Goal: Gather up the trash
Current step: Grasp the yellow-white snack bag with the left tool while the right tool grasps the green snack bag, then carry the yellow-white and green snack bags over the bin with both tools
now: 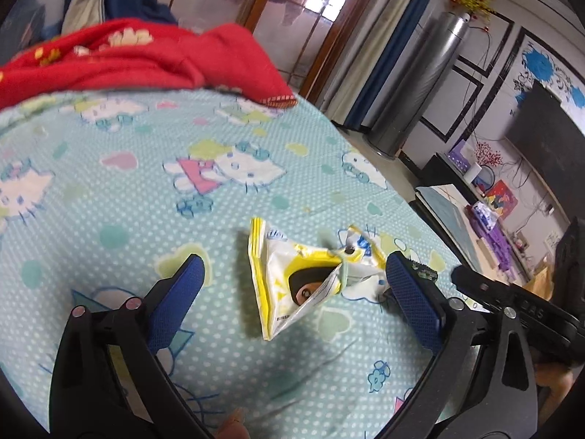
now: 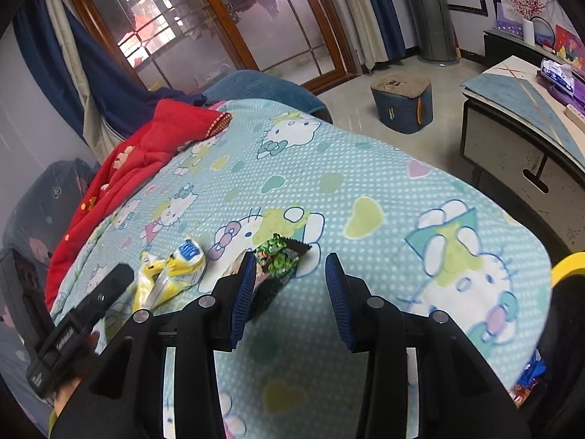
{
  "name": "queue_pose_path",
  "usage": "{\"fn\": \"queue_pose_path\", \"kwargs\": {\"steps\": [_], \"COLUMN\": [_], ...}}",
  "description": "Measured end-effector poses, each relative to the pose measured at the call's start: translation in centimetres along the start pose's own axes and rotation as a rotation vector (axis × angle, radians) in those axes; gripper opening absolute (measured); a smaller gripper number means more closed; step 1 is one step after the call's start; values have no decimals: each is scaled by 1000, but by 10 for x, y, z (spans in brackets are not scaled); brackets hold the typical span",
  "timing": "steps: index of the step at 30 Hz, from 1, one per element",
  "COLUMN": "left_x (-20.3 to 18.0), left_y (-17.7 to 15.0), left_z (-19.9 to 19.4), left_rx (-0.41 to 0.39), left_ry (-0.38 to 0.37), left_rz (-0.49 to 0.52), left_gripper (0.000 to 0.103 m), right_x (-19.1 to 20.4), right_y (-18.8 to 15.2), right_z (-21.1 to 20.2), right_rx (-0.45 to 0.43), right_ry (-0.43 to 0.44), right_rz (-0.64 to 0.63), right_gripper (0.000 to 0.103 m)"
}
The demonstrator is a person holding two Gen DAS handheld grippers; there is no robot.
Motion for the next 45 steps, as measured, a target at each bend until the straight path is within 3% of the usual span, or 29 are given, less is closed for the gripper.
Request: {"fn": "queue_pose_path", "kwargs": {"steps": [7, 9, 12, 14, 16, 19, 31, 40, 41, 45], "left_x": [12, 15, 16, 15, 12, 4, -35, -85, -90, -107], "left_y": [-7, -8, -9, -10, -11, -12, -18, -36, -38, -46], "left_z": [10, 11, 11, 11, 11, 11, -6, -15, -17, -20], "left_rx": [47, 53, 59, 66, 67, 73, 41, 63, 65, 73], "left_ry": [-51, -61, -72, -80, -92, -101, -166, -254, -261, -287], "left_rz": [-74, -93, -102, -101, -89, -57, 84, 176, 187, 227], "left_gripper": [70, 64, 53, 37, 31, 11, 8, 8, 8, 8], "right_x": [0, 0, 2, 3, 2, 0, -33, -66, -71, -85], "right_y": [-4, -8, -14, -17, -20, -25, -35, -40, -40, -40], "right_z": [31, 35, 34, 30, 25, 17, -30, -67, -71, -83], "right_rx": [56, 69, 54, 43, 37, 28, -20, -62, -67, -88], "right_ry": [4, 12, 18, 12, 10, 1, -30, -66, -69, -87], "right_rz": [22, 22, 7, -12, -17, -27, 21, 69, 78, 99], "right_gripper": [37, 23, 18, 17, 17, 16, 16, 16, 10, 10]}}
Point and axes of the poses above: each gripper's, at about its wrist camera, not at the fingertips, and z roughly the way its jaws point, x to its left, y to its top, the point moved 5 cm from there along z, roughly the way its jaws point, and after that the axes turned 5 degrees about -x, right-handed, at the moved point
